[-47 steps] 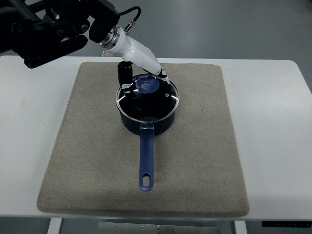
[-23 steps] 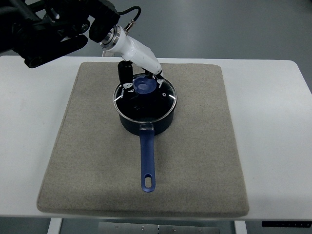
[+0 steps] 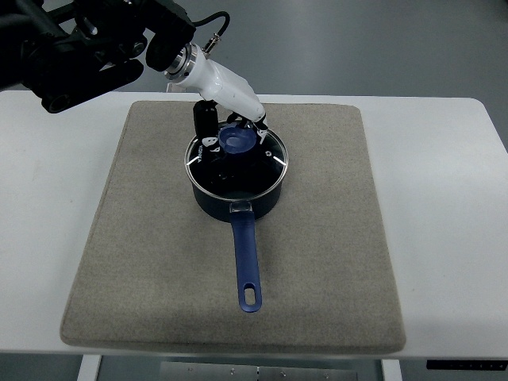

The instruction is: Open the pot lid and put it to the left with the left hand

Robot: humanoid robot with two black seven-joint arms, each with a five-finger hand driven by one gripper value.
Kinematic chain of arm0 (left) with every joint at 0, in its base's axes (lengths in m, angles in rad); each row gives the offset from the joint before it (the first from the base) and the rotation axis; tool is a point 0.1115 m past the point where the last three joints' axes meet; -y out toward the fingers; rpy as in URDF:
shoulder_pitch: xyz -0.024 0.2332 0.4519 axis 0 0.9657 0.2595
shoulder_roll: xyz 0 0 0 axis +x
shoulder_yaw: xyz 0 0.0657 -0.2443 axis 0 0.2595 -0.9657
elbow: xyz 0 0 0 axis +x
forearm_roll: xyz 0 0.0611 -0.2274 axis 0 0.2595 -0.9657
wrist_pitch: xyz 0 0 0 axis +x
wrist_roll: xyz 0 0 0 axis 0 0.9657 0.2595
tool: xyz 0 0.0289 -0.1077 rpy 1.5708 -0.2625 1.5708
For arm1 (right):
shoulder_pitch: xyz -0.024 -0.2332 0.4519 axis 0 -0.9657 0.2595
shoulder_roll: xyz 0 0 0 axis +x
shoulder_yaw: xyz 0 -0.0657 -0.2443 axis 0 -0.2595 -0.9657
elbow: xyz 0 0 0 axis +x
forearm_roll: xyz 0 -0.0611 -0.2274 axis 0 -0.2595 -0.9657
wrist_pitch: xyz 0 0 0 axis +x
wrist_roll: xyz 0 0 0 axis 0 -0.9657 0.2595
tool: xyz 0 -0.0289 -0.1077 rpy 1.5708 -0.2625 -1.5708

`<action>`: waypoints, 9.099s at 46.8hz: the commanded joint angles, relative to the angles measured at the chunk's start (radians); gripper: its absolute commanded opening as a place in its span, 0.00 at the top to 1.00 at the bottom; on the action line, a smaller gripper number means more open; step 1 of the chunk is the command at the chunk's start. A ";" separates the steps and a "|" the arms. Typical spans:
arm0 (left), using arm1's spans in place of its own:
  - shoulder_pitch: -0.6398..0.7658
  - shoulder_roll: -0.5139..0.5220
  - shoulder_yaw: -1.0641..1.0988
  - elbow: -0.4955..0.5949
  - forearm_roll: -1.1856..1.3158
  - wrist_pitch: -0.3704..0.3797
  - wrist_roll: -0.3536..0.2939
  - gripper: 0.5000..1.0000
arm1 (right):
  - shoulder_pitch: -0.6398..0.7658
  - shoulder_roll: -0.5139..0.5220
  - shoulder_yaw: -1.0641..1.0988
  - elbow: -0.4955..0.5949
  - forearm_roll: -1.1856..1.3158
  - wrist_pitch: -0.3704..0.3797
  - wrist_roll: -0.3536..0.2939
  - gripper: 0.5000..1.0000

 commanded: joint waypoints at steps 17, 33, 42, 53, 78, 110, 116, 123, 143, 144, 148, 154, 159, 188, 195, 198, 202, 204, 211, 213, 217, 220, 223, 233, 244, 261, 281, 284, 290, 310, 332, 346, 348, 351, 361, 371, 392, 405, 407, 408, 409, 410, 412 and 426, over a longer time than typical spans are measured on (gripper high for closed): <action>-0.001 0.000 -0.009 -0.002 -0.013 0.009 0.000 1.00 | 0.000 0.000 0.000 0.000 0.000 0.000 0.000 0.17; -0.009 0.001 -0.011 -0.001 -0.009 0.020 0.000 1.00 | 0.000 0.000 0.000 0.000 0.000 0.000 0.000 0.17; -0.009 0.007 -0.012 -0.001 -0.013 0.024 0.000 1.00 | 0.000 0.000 0.000 0.000 0.000 0.000 0.000 0.17; -0.011 0.007 -0.015 0.001 -0.010 0.051 0.000 1.00 | 0.000 0.000 0.000 0.000 0.000 0.000 0.000 0.17; -0.009 0.038 -0.023 0.078 -0.013 0.159 0.000 1.00 | 0.000 0.000 0.000 0.000 0.000 0.000 0.000 0.17; 0.006 0.259 -0.008 0.094 -0.015 0.224 0.000 1.00 | -0.001 0.000 0.000 0.000 0.000 0.000 0.000 0.17; 0.017 0.303 -0.006 0.084 -0.016 0.224 0.000 1.00 | 0.000 0.000 0.000 0.000 0.000 0.000 0.000 0.17; 0.048 0.352 -0.006 0.051 -0.015 0.225 0.000 1.00 | 0.000 0.000 0.000 0.000 0.000 0.000 0.000 0.17; 0.167 0.400 -0.006 0.019 -0.009 0.273 0.000 1.00 | 0.000 0.000 0.000 0.000 0.000 0.000 0.000 0.17; 0.172 0.400 -0.006 0.019 -0.010 0.278 0.000 1.00 | 0.000 0.000 0.000 0.000 0.000 0.000 0.000 0.17; 0.186 0.399 -0.008 0.019 -0.015 0.288 0.000 1.00 | 0.000 0.000 0.000 0.001 0.000 0.000 0.000 0.17; 0.207 0.394 -0.011 0.019 -0.020 0.308 0.000 1.00 | 0.000 0.000 0.000 0.000 0.000 0.000 0.000 0.17; 0.227 0.389 -0.015 0.019 -0.032 0.330 0.000 1.00 | -0.001 0.000 0.000 0.000 0.000 0.000 0.000 0.17; 0.308 0.369 -0.019 0.028 -0.113 0.390 0.000 1.00 | 0.000 0.000 0.000 0.000 0.000 0.000 0.000 0.17; 0.331 0.348 -0.014 0.027 -0.115 0.388 0.000 1.00 | 0.000 0.000 0.000 0.000 0.000 0.000 0.000 0.17; 0.331 0.346 -0.011 0.024 -0.113 0.386 0.000 1.00 | 0.000 0.000 0.000 0.000 0.000 0.000 0.000 0.17; 0.333 0.346 -0.009 0.021 -0.107 0.386 0.000 1.00 | 0.000 0.000 0.000 0.000 0.000 0.000 0.000 0.17; 0.333 0.346 -0.008 0.022 -0.107 0.386 0.000 1.00 | 0.000 0.000 0.000 0.001 0.000 0.000 0.000 0.17; 0.334 0.348 -0.006 0.021 -0.105 0.385 0.000 1.00 | 0.000 0.000 0.000 0.001 0.000 0.000 0.000 0.17; 0.334 0.348 -0.006 0.021 -0.105 0.386 0.000 1.00 | -0.001 0.000 0.000 0.000 0.000 0.000 0.000 0.17; 0.334 0.348 -0.006 0.024 -0.104 0.386 0.000 1.00 | 0.000 0.000 0.000 0.000 0.000 0.000 0.000 0.17; 0.334 0.346 -0.008 0.025 -0.107 0.388 0.000 1.00 | -0.001 0.000 0.000 0.000 0.000 0.000 0.000 0.17; 0.342 0.346 -0.006 0.025 -0.107 0.388 0.000 1.00 | 0.000 0.000 0.000 0.000 0.000 0.000 0.000 0.17; 0.361 0.326 -0.006 0.027 -0.105 0.388 0.000 1.00 | 0.000 0.000 0.000 0.000 0.000 0.000 0.000 0.17; 0.368 0.325 -0.006 0.030 -0.099 0.388 0.000 1.00 | 0.000 0.000 0.000 0.000 0.000 0.000 0.000 0.17; 0.367 0.325 -0.009 0.030 -0.110 0.390 0.000 1.00 | 0.000 0.000 0.000 0.000 0.000 0.000 0.000 0.17; 0.368 0.325 -0.006 0.019 -0.099 0.385 0.000 0.77 | -0.001 0.000 0.000 0.000 0.000 0.000 0.000 0.17; 0.368 0.326 -0.006 0.019 -0.099 0.385 0.000 0.65 | 0.000 0.000 0.000 0.000 0.000 0.000 0.000 0.17; 0.367 0.328 -0.008 0.018 -0.110 0.380 0.000 0.46 | 0.000 0.000 0.000 0.000 0.000 0.000 0.000 0.17; 0.364 0.349 -0.008 -0.019 -0.116 0.379 0.000 0.31 | 0.000 0.000 0.000 0.000 0.000 0.000 0.000 0.17; 0.298 0.506 -0.118 -0.222 -0.121 0.383 0.000 0.24 | 0.000 0.000 0.000 0.000 0.000 0.000 0.000 0.17; 0.327 0.431 -0.246 -0.061 -0.472 0.440 0.000 0.22 | -0.001 0.000 0.000 0.000 0.000 0.000 0.000 0.17; 0.333 0.406 -0.244 -0.024 -0.524 0.466 0.000 0.21 | -0.001 0.000 0.000 0.000 0.000 0.000 0.000 0.17; 0.341 0.373 -0.246 0.027 -0.590 0.492 0.000 0.21 | -0.001 0.000 0.000 0.000 0.000 0.000 0.000 0.17; 0.376 0.287 -0.250 0.127 -0.818 0.540 0.000 0.22 | -0.001 0.000 0.000 0.000 0.000 0.000 0.000 0.17; 0.377 0.216 -0.252 0.208 -1.164 0.551 0.000 0.22 | 0.000 0.000 0.000 0.000 0.000 0.000 0.000 0.17; 0.437 0.144 -0.255 0.324 -1.648 0.511 0.000 0.22 | 0.000 0.000 0.000 0.000 0.000 0.000 0.000 0.17; 0.506 0.104 -0.265 0.349 -1.736 0.518 0.000 0.23 | 0.000 0.000 0.000 0.000 0.000 0.000 0.000 0.17; 0.514 0.102 -0.276 0.357 -1.762 0.520 0.000 0.23 | 0.000 0.000 0.000 0.000 0.000 0.000 0.000 0.17; 0.514 0.102 -0.284 0.364 -1.777 0.520 0.000 0.23 | 0.000 0.000 0.000 0.000 0.000 0.000 0.000 0.17; 0.515 0.102 -0.293 0.372 -1.791 0.518 0.000 0.23 | -0.001 0.000 0.000 0.000 0.000 0.000 0.000 0.17; 0.517 0.102 -0.301 0.378 -1.805 0.515 0.000 0.23 | 0.000 0.000 0.000 0.000 0.000 0.000 0.000 0.17; 0.522 0.102 -0.305 0.384 -1.825 0.511 0.000 0.23 | -0.001 0.000 0.000 0.000 0.000 0.000 0.000 0.17; 0.554 0.089 -0.328 0.384 -1.851 0.471 0.000 0.23 | -0.001 0.000 0.000 0.000 0.000 0.000 0.000 0.17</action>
